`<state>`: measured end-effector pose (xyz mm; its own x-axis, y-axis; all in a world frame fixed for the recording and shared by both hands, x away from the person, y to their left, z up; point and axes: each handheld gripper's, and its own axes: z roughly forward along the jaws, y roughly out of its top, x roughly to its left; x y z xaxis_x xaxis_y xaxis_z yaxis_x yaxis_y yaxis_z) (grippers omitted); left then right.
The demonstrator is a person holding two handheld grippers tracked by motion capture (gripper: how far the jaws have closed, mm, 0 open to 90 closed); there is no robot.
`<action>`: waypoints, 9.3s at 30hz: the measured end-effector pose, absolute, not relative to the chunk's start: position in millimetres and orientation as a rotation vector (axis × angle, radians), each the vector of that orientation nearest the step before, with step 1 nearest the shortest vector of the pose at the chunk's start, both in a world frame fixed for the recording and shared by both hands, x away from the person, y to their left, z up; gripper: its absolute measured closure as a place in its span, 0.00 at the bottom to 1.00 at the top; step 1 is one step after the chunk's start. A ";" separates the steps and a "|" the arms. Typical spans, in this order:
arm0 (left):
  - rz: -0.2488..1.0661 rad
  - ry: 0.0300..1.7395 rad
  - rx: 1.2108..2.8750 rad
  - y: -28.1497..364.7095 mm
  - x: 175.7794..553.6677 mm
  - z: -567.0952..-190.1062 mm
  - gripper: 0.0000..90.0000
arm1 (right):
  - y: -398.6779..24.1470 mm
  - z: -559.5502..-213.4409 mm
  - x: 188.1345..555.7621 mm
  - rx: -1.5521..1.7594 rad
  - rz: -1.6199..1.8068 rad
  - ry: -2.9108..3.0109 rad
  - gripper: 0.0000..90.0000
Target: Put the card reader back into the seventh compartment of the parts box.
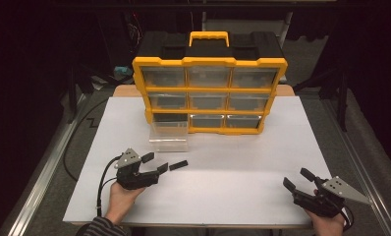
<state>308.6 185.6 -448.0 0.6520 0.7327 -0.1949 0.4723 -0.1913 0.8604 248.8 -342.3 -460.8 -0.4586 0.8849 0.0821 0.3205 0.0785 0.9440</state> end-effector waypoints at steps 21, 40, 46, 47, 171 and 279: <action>0.304 0.941 1.877 164.0 319.8 -442.6 0.34 | -341.9 -460.8 249.0 1.185 1.395 1.836 0.28; 0.297 0.939 2.064 135.6 334.2 -432.3 0.38 | -342.4 -460.6 249.0 1.180 1.412 1.837 0.28; 0.289 0.945 2.197 125.6 341.4 -428.9 0.41 | -342.5 -460.3 248.6 1.174 1.410 1.839 0.29; 0.287 0.947 2.218 124.0 343.0 -429.0 0.42 | -342.5 -460.4 248.6 1.175 1.411 1.839 0.29; 0.165 0.911 2.317 136.2 340.3 -371.9 0.81 | -340.1 -460.3 249.9 1.139 1.417 1.884 0.30; 0.286 1.000 2.220 137.7 374.8 -355.8 0.48 | -340.4 -461.3 251.7 1.143 1.402 1.897 0.30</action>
